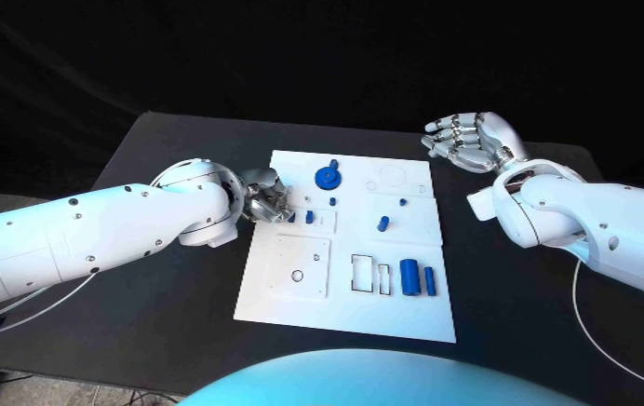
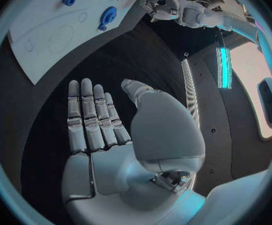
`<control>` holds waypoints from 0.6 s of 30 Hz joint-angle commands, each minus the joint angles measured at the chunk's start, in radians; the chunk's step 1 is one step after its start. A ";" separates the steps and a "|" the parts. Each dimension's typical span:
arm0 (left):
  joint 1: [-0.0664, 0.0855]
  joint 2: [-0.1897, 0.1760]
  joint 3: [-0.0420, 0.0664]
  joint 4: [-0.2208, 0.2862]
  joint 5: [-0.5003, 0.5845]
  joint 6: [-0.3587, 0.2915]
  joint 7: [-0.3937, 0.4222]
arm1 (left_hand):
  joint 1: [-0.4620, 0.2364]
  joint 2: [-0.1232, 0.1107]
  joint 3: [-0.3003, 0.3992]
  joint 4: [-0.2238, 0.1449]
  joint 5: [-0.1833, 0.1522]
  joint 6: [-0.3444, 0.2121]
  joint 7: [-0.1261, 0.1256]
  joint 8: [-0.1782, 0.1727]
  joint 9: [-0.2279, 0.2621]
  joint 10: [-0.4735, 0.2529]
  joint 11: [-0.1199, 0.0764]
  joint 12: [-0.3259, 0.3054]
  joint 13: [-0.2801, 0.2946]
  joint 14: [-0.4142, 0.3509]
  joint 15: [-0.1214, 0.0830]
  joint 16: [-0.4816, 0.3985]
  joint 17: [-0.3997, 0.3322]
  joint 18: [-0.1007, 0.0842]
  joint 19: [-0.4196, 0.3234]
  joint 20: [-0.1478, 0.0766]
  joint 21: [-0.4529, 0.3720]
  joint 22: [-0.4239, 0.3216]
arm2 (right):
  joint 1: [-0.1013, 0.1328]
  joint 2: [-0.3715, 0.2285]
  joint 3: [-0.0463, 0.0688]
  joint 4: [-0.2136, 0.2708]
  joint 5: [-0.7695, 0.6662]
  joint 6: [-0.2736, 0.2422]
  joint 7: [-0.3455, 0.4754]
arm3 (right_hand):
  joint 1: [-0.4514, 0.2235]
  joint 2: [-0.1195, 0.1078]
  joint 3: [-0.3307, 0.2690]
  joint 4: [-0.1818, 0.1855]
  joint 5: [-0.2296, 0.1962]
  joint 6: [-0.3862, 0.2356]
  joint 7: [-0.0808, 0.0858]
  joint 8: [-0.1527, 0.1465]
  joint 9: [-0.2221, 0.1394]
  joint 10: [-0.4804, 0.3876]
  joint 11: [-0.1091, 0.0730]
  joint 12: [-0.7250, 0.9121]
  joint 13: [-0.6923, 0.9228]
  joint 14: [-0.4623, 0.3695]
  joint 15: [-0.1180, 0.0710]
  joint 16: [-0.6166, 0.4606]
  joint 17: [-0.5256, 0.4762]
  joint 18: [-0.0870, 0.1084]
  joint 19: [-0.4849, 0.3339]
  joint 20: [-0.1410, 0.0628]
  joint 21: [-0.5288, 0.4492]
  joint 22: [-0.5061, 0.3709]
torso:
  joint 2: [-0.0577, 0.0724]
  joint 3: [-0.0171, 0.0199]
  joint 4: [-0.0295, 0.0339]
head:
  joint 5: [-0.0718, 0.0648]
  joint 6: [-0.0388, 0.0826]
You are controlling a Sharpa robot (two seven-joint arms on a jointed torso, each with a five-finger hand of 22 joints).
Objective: Assemble the parts on the task board
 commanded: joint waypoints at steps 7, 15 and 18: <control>-0.001 0.012 -0.003 -0.001 -0.011 0.027 0.001 | -0.003 0.008 0.185 -0.179 0.007 0.005 -0.001 0.006 -0.004 0.000 -0.002 0.002 0.000 0.001 -0.003 0.000 0.000 -0.012 0.001 -0.002 0.004 0.003 | -0.001 0.000 0.000 0.002 -0.004 0.009 0.009 | -0.010 0.000 -0.006 0.000 0.006 0.002 0.034 -0.005 -0.001 -0.003 0.001 -0.004 -0.001 -0.001 0.005 -0.005 -0.001 0.010 -0.003 0.006 -0.005 -0.001 | 0.001 -0.0001 -0.0006 | -0.001 -0.004; -0.001 0.017 -0.004 -0.001 -0.016 0.058 -0.003 | -0.002 0.007 0.187 -0.183 0.007 0.007 -0.002 0.006 -0.006 0.002 -0.002 0.005 0.005 0.002 -0.003 0.000 0.000 -0.013 0.004 -0.002 0.007 0.008 | -0.001 0.000 0.000 0.001 -0.003 0.009 0.010 | -0.010 0.000 -0.006 0.000 0.006 0.002 0.034 -0.005 -0.001 -0.003 0.001 -0.004 -0.001 -0.001 0.005 -0.005 -0.001 0.010 -0.003 0.006 -0.005 -0.001 | 0.000 0.0005 -0.0002 | -0.002 -0.007; -0.001 0.018 -0.004 -0.001 -0.019 0.071 -0.004 | -0.003 0.003 0.188 -0.188 0.008 0.011 -0.002 0.006 -0.007 0.009 -0.003 0.011 0.016 0.002 -0.003 0.001 0.001 -0.014 0.005 -0.002 0.008 0.011 | -0.002 0.001 0.000 0.001 -0.003 0.010 0.010 | -0.010 0.001 -0.006 0.001 0.007 0.003 0.034 -0.005 -0.001 -0.003 0.001 -0.003 -0.001 0.000 0.005 -0.007 -0.001 0.010 -0.003 0.007 -0.007 -0.003 | 0.000 0.0002 -0.0008 | -0.002 -0.008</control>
